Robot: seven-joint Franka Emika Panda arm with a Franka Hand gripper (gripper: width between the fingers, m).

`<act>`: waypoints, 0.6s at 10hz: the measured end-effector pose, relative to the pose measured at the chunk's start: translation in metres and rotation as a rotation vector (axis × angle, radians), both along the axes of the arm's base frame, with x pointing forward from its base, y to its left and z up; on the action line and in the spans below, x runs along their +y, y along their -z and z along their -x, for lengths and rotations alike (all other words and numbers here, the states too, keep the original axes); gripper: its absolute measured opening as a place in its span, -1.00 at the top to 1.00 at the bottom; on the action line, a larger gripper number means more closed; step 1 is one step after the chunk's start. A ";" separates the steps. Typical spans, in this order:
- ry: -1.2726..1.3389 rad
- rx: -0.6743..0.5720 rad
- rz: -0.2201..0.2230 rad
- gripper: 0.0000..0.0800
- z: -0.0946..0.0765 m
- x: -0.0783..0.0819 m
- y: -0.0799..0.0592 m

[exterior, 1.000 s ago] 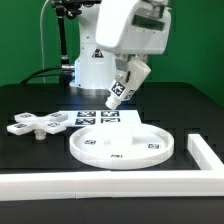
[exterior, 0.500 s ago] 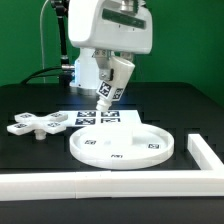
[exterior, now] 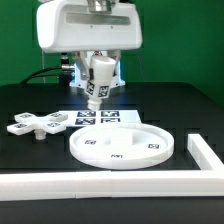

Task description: Assemble round table

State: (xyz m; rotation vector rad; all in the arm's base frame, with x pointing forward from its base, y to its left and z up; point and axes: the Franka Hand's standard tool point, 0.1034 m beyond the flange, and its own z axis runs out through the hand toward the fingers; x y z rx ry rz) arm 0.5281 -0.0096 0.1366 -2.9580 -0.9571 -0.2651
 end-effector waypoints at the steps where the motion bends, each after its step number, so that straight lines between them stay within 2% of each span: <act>1: -0.008 -0.001 0.004 -0.03 0.000 -0.004 0.000; 4: -0.001 0.002 0.004 -0.03 0.001 -0.005 0.002; 6: 0.162 0.044 -0.042 -0.03 0.015 0.002 0.012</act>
Offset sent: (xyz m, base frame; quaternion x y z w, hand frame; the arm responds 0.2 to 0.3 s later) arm 0.0000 0.0000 0.0000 0.0000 0.0000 0.0000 1.0000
